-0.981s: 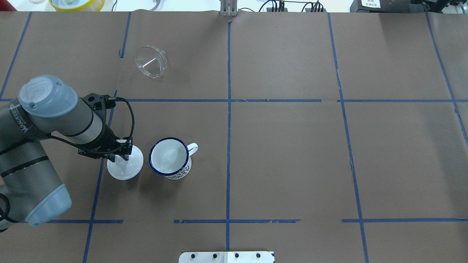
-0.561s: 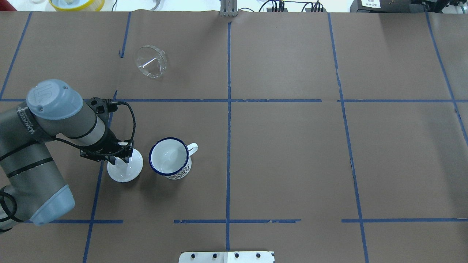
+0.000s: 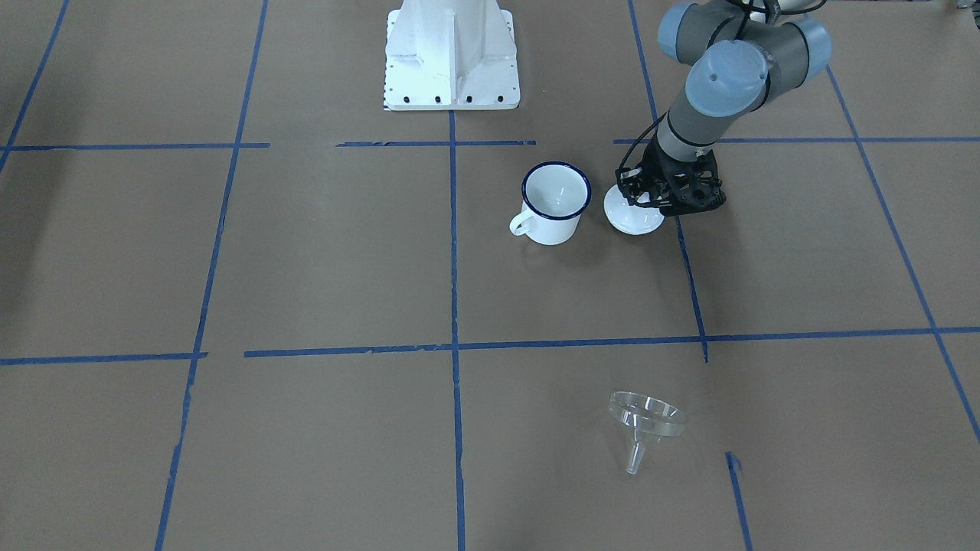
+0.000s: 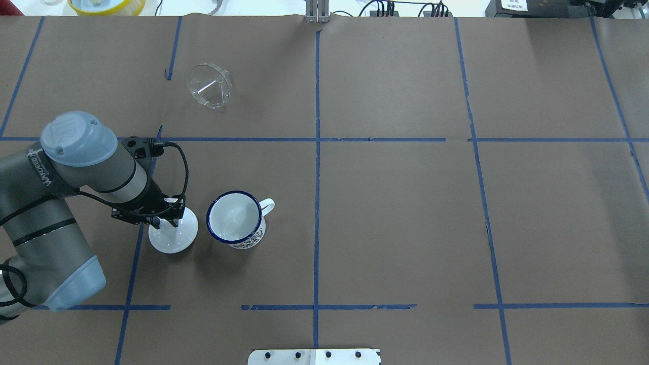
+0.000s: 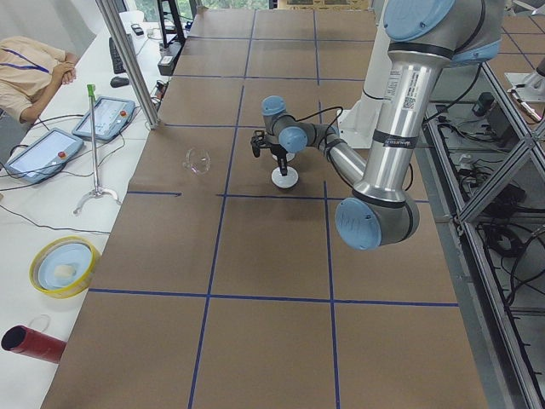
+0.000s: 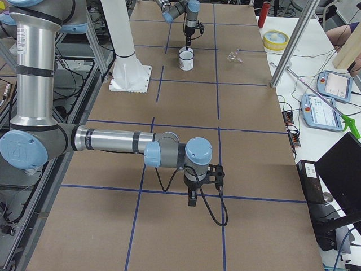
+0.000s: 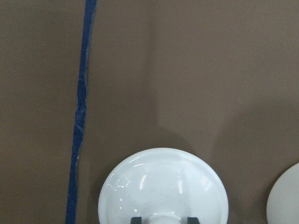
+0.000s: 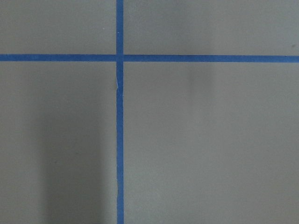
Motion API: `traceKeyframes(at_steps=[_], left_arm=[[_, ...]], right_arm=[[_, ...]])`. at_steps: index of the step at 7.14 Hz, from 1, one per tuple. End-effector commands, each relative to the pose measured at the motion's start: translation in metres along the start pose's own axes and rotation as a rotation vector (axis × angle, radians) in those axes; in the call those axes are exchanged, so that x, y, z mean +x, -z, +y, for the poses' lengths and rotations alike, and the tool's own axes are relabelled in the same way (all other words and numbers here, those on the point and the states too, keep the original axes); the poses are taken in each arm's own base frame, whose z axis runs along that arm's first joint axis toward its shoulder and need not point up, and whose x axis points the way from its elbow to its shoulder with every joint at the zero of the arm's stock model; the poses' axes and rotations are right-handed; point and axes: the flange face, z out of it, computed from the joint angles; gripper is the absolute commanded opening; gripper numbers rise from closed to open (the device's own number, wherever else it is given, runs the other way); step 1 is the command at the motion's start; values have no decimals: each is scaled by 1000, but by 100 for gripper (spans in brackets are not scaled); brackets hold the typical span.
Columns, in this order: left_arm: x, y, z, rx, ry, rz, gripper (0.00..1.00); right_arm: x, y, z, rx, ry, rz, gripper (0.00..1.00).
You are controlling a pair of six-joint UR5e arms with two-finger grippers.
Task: Place funnel on cup
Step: 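Lower the lid onto the table and open the left gripper, then raise the left gripper and move it to the glass funnel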
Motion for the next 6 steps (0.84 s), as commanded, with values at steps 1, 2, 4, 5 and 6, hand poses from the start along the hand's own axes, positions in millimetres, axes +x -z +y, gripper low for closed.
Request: traceKeyframes(at_steps=[1,2,4,5,6], left_arm=[[0,-1,0,0,-1,-1,84],[0,0,-1,1,-1,0,87],[6,10,2,6,-6,18,88],[11,19,2,16,-5,36,93],[-5,39,-22,52,74,46,99]], right_arm=[[0,0,0,0,0,0,100],[0,0,0,0,0,0,100],[0,0,0,0,0,0,100],[0,0,0,0,0,0,100],[0,0,0,0,0,0,100]])
